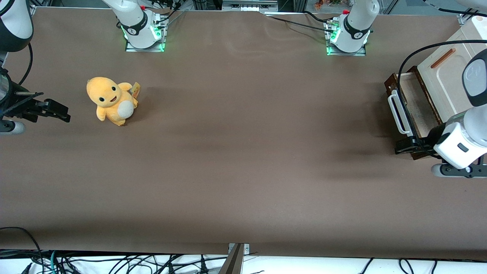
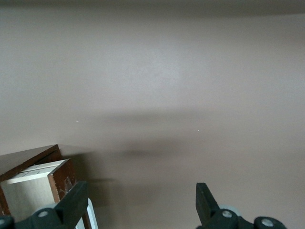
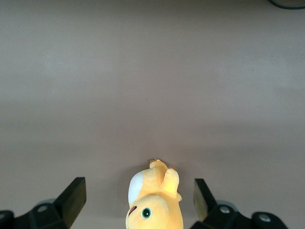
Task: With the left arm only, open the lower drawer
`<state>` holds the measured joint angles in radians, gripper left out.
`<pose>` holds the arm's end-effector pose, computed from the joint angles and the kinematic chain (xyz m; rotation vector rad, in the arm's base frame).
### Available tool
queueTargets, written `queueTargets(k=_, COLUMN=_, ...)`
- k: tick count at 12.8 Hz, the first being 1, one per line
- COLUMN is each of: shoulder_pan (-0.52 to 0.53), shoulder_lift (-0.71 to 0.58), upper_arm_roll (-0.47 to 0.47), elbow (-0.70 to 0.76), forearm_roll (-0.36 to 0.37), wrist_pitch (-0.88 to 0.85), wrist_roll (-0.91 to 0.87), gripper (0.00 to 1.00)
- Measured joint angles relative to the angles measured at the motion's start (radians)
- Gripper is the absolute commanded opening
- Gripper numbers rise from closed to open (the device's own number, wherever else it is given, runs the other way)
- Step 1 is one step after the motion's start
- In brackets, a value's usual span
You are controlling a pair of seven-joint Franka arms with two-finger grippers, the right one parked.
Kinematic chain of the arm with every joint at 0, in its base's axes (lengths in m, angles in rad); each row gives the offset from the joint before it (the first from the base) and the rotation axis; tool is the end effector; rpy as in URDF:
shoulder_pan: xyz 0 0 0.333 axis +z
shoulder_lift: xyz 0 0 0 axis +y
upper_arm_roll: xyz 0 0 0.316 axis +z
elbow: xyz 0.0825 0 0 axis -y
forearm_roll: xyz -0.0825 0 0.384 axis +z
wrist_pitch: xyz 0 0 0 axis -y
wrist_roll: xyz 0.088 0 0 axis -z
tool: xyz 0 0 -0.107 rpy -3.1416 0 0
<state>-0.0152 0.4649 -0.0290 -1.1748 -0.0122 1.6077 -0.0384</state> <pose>0.6882 -0.0271 0.5247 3.1173 -0.0036 -0.0511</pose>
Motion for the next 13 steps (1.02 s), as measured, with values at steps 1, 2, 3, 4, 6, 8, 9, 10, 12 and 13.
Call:
queueTargets(k=1, shoulder_pan=-0.005, shoulder_lift=0.000, upper_arm_roll=0.000, elbow=-0.001, forearm_roll=0.000, wrist_pitch=0.006, wrist_roll=0.000, gripper=1.00)
queueTargets(k=2, shoulder_pan=-0.008, shoulder_lift=0.000, upper_arm_roll=0.000, elbow=-0.002, forearm_roll=0.000, wrist_pitch=0.010, wrist_roll=0.000, gripper=1.00)
queueTargets(k=3, shoulder_pan=-0.010, shoulder_lift=0.000, upper_arm_roll=0.001, elbow=-0.002, forearm_roll=0.000, wrist_pitch=0.017, wrist_roll=0.000, gripper=1.00)
queueTargets(k=4, shoulder_pan=-0.010, shoulder_lift=0.000, upper_arm_roll=0.006, elbow=-0.003, forearm_roll=0.000, wrist_pitch=0.022, wrist_roll=0.000, gripper=1.00)
queueTargets(k=6, shoulder_pan=-0.011, shoulder_lift=0.000, upper_arm_roll=0.030, elbow=-0.003, forearm_roll=0.000, wrist_pitch=0.024, wrist_roll=0.001, gripper=1.00)
queueTargets(k=8, shoulder_pan=-0.010, shoulder_lift=0.000, upper_arm_roll=0.066, elbow=-0.003, forearm_roll=0.000, wrist_pitch=0.025, wrist_roll=0.006, gripper=1.00)
queueTargets(k=9, shoulder_pan=-0.009, shoulder_lift=0.000, upper_arm_roll=0.075, elbow=-0.004, forearm_roll=0.000, wrist_pitch=0.025, wrist_roll=0.008, gripper=1.00)
queueTargets(k=10, shoulder_pan=-0.009, shoulder_lift=0.000, upper_arm_roll=0.079, elbow=-0.005, forearm_roll=0.000, wrist_pitch=0.024, wrist_roll=0.008, gripper=1.00)
queueTargets(k=12, shoulder_pan=-0.010, shoulder_lift=0.000, upper_arm_roll=0.079, elbow=-0.006, forearm_roll=0.000, wrist_pitch=0.024, wrist_roll=0.008, gripper=1.00)
queueTargets(k=13, shoulder_pan=-0.010, shoulder_lift=0.000, upper_arm_roll=0.079, elbow=-0.007, forearm_roll=0.000, wrist_pitch=0.024, wrist_roll=0.008, gripper=1.00)
